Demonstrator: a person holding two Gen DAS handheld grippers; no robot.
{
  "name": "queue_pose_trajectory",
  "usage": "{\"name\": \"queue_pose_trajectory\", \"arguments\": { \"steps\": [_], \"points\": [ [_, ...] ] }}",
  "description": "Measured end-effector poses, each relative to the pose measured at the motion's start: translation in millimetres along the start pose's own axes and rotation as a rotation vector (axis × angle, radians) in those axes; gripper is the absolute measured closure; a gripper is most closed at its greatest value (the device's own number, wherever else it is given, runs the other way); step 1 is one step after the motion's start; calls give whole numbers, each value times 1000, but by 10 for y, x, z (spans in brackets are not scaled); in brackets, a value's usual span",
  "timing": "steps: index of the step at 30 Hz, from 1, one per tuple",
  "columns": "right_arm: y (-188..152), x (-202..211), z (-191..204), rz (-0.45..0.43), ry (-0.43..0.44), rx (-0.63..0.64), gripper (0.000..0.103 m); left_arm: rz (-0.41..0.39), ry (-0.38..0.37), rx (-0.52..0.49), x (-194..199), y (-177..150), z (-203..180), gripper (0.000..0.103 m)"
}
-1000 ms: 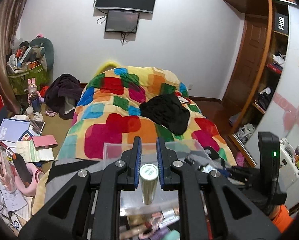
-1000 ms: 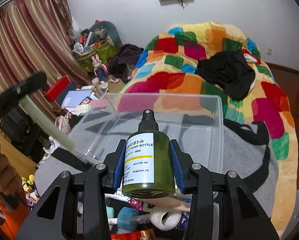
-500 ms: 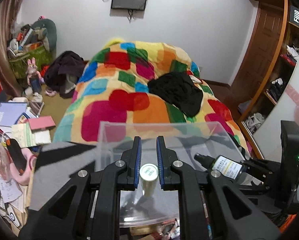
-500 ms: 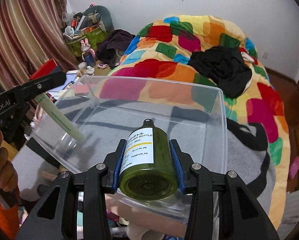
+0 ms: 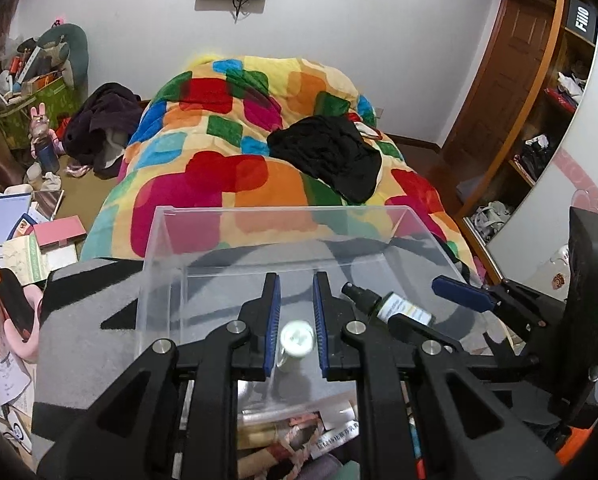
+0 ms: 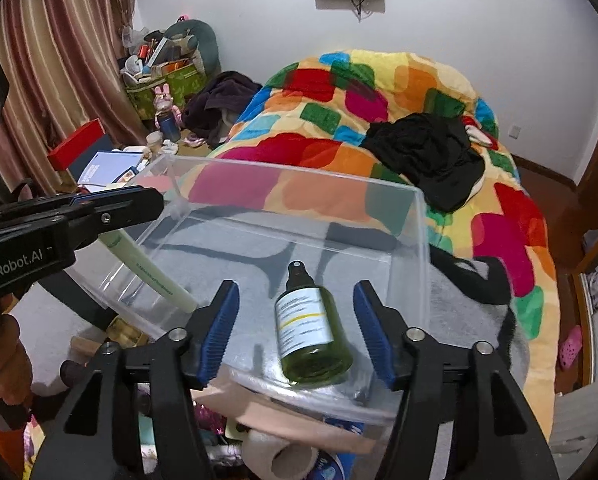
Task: Organize objects
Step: 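Lower the green bottle into the clear bin with the right tool while the left tool drops the stick in, then open both tools and withdraw them from the bin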
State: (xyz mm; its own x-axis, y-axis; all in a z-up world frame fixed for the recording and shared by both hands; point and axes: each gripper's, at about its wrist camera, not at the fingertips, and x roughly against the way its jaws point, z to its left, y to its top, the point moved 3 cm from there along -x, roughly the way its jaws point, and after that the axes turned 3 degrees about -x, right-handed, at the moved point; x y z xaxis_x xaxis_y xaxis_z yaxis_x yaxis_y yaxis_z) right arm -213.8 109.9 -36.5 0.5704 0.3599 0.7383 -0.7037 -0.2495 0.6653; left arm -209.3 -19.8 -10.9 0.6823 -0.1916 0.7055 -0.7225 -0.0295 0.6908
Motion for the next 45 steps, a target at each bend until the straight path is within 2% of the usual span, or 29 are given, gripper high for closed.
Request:
{"name": "queue_pose_trajectory", "arguments": {
  "steps": [6, 8, 11, 14, 19, 22, 24, 26, 33, 35, 40, 45],
  "points": [
    [-51, 197, 13, -43, -16, 8, 38, -19, 16, -13, 153, -16, -7, 85],
    [-62, 259, 24, -55, -23, 1, 36, -34, 35, -17, 208, -11, -5, 74],
    [-71, 381, 50, -91, -36, -3, 24, -68, 46, -17, 327, 7, -15, 62],
    [-78, 511, 85, -132, -63, 9, 22, -103, 60, -29, 458, 2, -34, 50],
    [-126, 694, 121, -174, -101, 22, 16, -150, 83, -73, 672, -75, -123, 37],
    [-188, 795, 125, -200, -124, 19, 10, -188, 60, -100, 795, -179, -183, 33],
    [-243, 860, 125, -208, -124, 12, 3, -231, 10, -106, 887, -267, -213, 29],
    [-287, 904, 140, -209, -116, 10, 2, -258, -30, -97, 957, -352, -224, 21],
    [-497, 1023, 177, -192, -94, 9, 2, -235, 35, -121, 1060, -611, -275, 20],
    [-559, 1029, 168, -185, -96, 2, 2, -222, 53, -122, 1068, -699, -256, 14],
    [-760, 1018, 74, -145, -83, -38, 2, -154, 118, -112, 995, -1008, -164, 12],
    [-982, 931, -13, -74, -21, -80, 2, -66, 126, -88, 822, -1273, -44, 12]
  ]
}}
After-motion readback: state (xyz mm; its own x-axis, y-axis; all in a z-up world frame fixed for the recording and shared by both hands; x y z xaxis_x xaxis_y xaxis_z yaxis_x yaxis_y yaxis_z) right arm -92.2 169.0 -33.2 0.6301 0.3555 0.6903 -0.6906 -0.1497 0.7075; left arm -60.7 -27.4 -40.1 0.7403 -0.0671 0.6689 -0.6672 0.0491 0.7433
